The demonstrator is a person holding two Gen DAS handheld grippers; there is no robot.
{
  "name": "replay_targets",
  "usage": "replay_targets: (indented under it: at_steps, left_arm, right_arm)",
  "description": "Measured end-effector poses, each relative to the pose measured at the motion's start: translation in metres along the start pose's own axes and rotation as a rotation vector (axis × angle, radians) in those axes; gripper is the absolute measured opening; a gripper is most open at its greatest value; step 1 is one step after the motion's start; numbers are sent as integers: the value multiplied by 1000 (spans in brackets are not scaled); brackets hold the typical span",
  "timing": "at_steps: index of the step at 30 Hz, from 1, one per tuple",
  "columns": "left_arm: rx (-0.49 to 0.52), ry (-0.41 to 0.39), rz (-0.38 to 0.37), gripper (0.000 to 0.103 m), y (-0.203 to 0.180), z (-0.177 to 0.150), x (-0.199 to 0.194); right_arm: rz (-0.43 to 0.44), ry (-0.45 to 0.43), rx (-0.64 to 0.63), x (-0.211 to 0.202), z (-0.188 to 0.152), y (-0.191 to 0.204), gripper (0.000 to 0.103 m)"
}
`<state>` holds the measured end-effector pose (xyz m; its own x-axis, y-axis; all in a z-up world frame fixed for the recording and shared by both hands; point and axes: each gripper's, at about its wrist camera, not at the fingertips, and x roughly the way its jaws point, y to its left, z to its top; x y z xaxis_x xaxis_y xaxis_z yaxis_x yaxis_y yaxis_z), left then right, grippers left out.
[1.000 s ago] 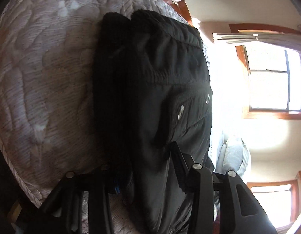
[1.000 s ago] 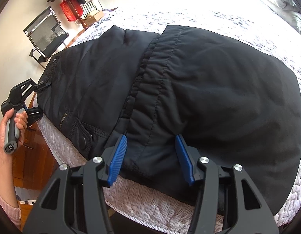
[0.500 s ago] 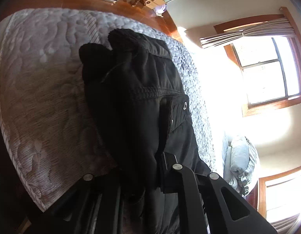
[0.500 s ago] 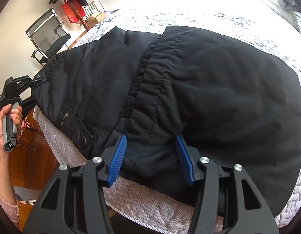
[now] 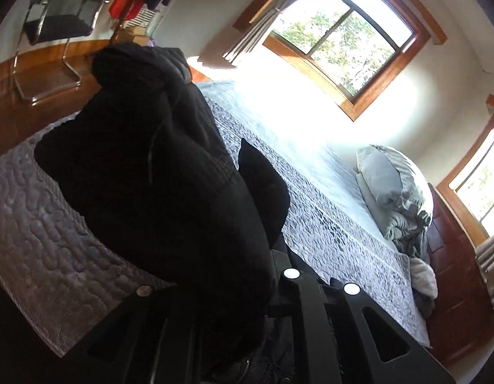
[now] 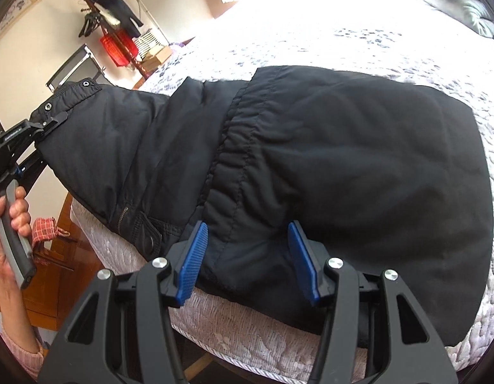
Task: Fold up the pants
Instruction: 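Lift the pocket edge and fold it over the pants with the left gripper, then lower the folded edge onto the pants and open the left gripper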
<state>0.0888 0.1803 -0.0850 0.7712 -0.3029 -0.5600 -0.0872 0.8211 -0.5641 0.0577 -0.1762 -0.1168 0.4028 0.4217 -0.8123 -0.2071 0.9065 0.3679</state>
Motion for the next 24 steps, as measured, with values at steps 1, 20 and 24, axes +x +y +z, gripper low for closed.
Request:
replay_targets:
  at_steps: [1, 20, 24]
  left_arm:
    - [24, 8, 1, 12, -7, 0, 3]
    - [469, 283, -2, 17, -120, -92, 52]
    - [542, 346, 5, 21, -128, -114, 65]
  right_arm:
    - [0, -5, 10, -3, 0, -2, 52]
    - [-69, -53, 116, -28, -2, -52, 54]
    - [-78, -41, 114, -24, -1, -55, 55]
